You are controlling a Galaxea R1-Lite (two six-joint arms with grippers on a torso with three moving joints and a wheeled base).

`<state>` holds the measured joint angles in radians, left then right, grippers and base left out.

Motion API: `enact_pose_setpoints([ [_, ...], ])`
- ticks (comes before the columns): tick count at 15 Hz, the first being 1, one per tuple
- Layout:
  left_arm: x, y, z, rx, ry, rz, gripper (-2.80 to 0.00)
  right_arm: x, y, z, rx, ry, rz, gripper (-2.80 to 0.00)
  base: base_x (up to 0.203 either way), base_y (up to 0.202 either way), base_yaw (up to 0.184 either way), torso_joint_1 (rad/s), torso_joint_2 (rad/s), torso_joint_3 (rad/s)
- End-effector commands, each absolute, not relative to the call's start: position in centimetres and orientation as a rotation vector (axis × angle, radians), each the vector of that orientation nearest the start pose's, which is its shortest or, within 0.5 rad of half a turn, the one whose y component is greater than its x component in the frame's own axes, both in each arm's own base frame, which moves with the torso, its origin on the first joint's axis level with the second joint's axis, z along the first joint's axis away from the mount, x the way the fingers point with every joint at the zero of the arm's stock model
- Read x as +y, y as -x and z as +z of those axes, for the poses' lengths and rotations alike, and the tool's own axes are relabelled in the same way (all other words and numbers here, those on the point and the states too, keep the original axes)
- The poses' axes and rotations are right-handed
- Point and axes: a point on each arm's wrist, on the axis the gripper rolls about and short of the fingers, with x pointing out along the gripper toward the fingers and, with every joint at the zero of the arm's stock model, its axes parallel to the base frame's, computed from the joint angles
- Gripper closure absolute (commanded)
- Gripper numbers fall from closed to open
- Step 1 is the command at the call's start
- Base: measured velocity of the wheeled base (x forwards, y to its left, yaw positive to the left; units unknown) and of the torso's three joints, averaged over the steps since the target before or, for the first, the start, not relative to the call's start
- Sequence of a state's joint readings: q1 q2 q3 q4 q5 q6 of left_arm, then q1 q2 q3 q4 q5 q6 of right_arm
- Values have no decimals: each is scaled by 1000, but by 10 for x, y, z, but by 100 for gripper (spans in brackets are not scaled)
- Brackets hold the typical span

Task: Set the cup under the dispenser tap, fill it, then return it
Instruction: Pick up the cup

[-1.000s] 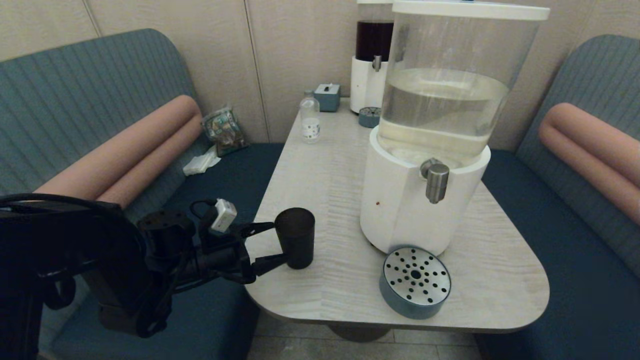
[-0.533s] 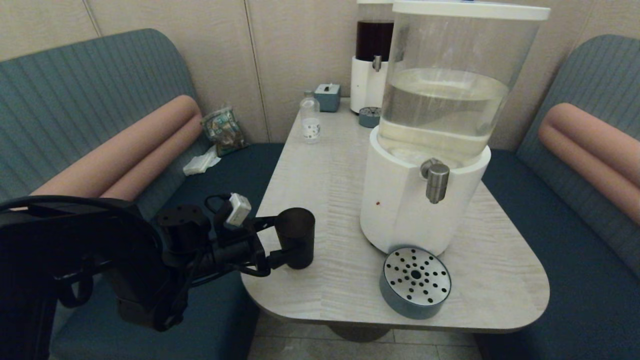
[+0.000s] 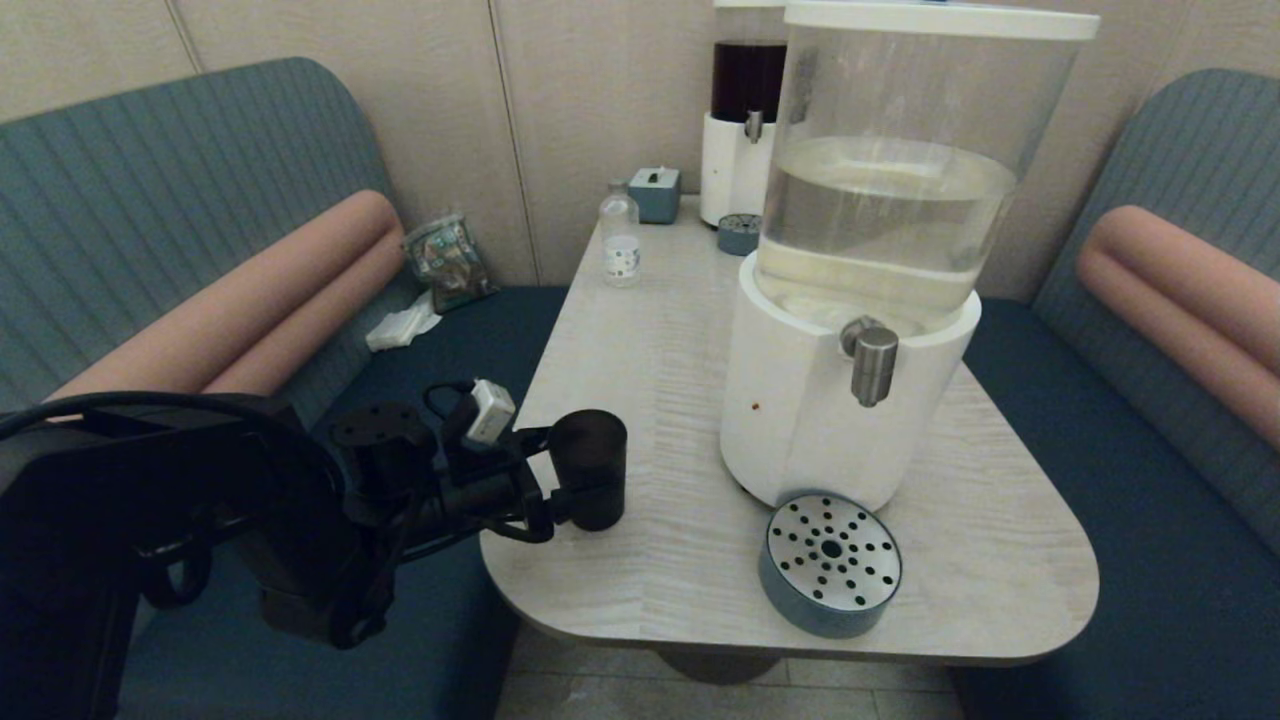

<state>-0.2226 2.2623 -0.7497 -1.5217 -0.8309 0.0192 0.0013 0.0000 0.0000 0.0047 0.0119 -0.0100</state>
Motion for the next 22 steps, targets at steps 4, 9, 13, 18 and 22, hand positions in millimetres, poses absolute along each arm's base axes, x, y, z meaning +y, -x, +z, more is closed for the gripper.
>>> enact_pose_setpoints([
  [4, -100, -359, 63, -25, -18, -1054, 0, 0, 23, 75, 5, 11, 14, 0, 0, 0, 0, 0, 0, 0],
  [9, -101, -354, 65, -18, -12, -1057, 0, 0, 23, 75, 5, 11, 14, 0, 0, 0, 0, 0, 0, 0],
  [13, -99, -350, 84, -61, -14, -1013, 0, 0, 23, 75, 5, 11, 14, 0, 0, 0, 0, 0, 0, 0],
  [18, -105, -326, 119, -126, -15, -1026, 0, 0, 23, 75, 5, 11, 14, 0, 0, 0, 0, 0, 0, 0],
  [22, -143, -296, 133, -141, 20, -1131, 0, 0, 23, 75, 5, 11, 14, 0, 0, 0, 0, 0, 0, 0],
])
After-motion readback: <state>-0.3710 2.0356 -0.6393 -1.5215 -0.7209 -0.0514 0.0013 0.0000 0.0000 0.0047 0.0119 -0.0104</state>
